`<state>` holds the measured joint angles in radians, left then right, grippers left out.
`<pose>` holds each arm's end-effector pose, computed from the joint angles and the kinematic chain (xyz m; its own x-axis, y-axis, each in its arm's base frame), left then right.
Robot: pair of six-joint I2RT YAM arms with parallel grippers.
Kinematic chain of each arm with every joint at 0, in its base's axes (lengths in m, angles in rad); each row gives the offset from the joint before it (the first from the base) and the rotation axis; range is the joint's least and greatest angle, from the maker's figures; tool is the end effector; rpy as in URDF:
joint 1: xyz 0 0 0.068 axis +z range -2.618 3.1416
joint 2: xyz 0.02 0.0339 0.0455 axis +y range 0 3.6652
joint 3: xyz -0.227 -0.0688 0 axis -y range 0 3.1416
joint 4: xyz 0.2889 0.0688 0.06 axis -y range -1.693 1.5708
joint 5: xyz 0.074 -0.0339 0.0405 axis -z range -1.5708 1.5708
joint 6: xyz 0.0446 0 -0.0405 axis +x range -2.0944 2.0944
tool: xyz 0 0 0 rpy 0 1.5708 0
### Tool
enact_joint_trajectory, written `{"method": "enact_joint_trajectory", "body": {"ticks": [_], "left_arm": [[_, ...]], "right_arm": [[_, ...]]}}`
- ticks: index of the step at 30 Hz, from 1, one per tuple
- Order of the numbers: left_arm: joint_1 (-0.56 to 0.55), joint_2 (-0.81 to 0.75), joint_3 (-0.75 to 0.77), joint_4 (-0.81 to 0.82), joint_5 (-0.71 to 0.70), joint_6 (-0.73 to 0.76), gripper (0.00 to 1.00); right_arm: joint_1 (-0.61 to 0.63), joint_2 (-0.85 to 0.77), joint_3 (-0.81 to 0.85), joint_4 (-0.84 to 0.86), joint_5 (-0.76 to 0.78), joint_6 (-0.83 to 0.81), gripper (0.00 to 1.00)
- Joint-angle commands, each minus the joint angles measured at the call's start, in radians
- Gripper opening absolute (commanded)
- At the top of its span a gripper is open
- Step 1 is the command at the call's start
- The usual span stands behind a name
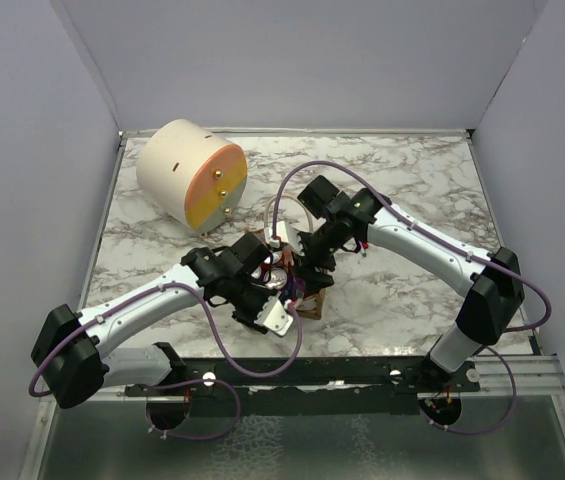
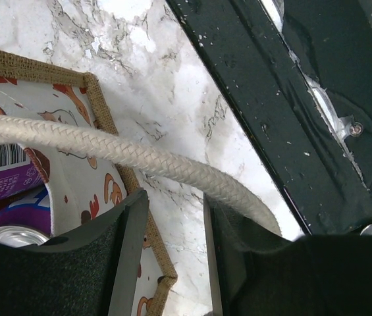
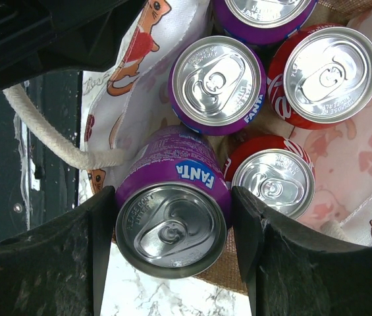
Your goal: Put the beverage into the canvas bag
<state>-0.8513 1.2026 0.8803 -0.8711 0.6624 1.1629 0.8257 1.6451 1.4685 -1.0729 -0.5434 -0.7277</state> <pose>0.1583 -0.2223 0.1892 0.4385 0.5979 -0.6710 0.8569 -0.5033 0.1115 0.2320 0.2856 0.2418 0.0117 -0.8270 -0.5621 -0.9804 -0.1201 0.1563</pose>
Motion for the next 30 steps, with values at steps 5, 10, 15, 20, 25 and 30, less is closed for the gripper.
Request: {"method": "enact_joint_trajectory", "body": {"ticks": [5,10,15,20,25,30], "left_arm": [[-0.002,-0.010,-0.004,0.010,0.032,0.014,0.43],[-0.002,-0.012,-0.002,0.005,0.043,0.021,0.43],[-0.002,-0.012,0.013,-0.013,0.074,0.026,0.43],[0.000,-0.013,0.027,-0.028,0.111,0.029,0.44],[0.000,-0.008,0.038,-0.034,0.121,0.032,0.44],[0.002,-0.005,0.047,-0.038,0.120,0.034,0.44]], "right_arm": [[0.073,0.036,-0.028,0.022,0.015,0.023,0.31],[0.086,0.037,-0.047,0.047,0.051,0.038,0.31],[0.102,0.045,-0.032,0.028,0.090,0.026,0.31],[0.104,0.038,0.009,0.011,0.074,0.010,0.37],[0.107,0.057,0.001,0.021,0.016,0.005,0.40],[0.110,0.073,-0.006,0.044,0.013,0.005,0.43]]}}
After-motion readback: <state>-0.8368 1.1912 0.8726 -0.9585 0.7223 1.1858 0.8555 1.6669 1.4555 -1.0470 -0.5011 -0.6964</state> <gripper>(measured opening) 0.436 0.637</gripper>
